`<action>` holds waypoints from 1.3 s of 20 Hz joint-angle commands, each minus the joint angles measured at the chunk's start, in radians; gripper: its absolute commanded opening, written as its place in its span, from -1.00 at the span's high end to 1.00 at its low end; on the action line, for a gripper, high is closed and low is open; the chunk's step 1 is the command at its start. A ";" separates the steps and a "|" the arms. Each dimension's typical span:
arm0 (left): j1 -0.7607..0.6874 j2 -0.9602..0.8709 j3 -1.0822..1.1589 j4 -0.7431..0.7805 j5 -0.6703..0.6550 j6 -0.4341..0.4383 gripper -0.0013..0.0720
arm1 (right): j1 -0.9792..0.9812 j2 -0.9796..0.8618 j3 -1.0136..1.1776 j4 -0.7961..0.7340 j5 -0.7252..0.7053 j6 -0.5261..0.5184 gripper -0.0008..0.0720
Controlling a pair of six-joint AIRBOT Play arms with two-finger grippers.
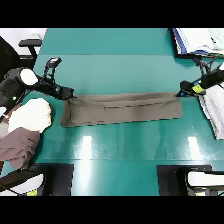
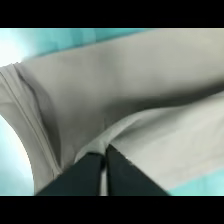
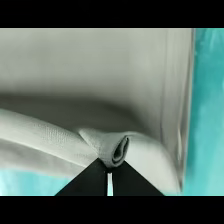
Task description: Fold the shirts.
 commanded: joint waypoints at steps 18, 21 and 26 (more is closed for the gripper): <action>-0.041 -0.094 0.025 -0.403 0.012 0.052 0.90 | -0.213 -0.204 -0.196 0.325 -0.026 -0.219 0.28; -0.142 -0.142 0.049 -0.399 0.114 0.051 0.90 | -0.162 -0.178 -0.112 0.322 -0.005 -0.219 0.94; -0.315 -0.399 0.290 -0.396 0.134 0.049 0.91 | -0.121 -0.012 0.076 0.441 0.076 -0.199 0.94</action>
